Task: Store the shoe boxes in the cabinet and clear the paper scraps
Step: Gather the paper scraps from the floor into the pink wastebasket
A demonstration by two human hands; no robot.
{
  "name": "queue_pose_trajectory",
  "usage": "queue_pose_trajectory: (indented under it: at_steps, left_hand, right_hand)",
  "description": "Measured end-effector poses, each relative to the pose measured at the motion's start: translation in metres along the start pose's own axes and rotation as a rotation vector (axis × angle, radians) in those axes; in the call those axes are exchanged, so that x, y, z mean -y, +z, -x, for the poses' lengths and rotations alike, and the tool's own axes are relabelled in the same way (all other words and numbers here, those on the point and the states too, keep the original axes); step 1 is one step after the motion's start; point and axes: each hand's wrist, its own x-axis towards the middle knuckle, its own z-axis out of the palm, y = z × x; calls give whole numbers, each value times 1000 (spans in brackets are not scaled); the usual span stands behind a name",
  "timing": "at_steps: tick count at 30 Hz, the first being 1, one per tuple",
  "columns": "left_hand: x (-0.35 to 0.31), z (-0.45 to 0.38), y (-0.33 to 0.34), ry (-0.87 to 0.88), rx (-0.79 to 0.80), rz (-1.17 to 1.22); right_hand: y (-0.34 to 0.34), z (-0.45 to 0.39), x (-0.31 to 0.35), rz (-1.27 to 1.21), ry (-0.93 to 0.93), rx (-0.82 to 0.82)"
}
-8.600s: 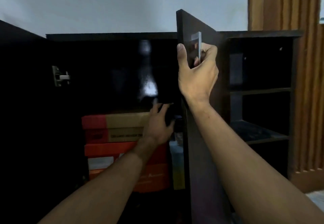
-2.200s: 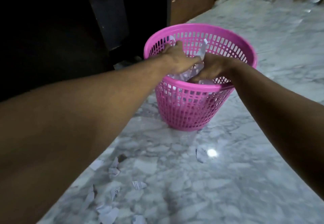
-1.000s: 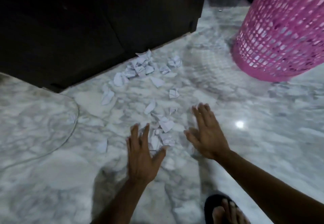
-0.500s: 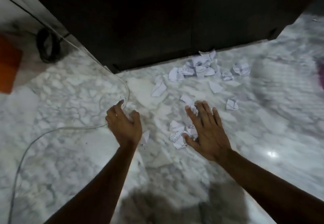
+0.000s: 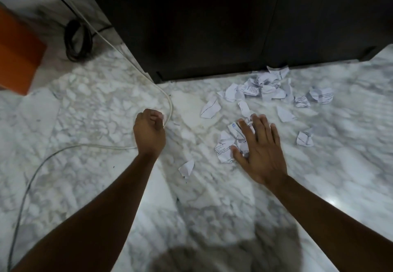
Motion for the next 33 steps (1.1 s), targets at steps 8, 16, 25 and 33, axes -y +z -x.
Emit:
queue_pose_trajectory:
  at_steps: [8, 16, 25, 33]
  left_hand:
    - [-19, 156, 8, 183, 143, 173]
    - [-81, 81, 88, 243, 189, 117]
    - [-120, 30, 106, 292, 58, 93]
    - [-129, 0, 126, 416, 512, -22]
  right_hand:
    - [0, -11, 4, 21, 29, -42]
    - [-7, -25, -9, 22, 25, -168]
    - [-54, -81, -59, -84, 133, -350]
    - [-58, -155, -75, -56, 151, 250]
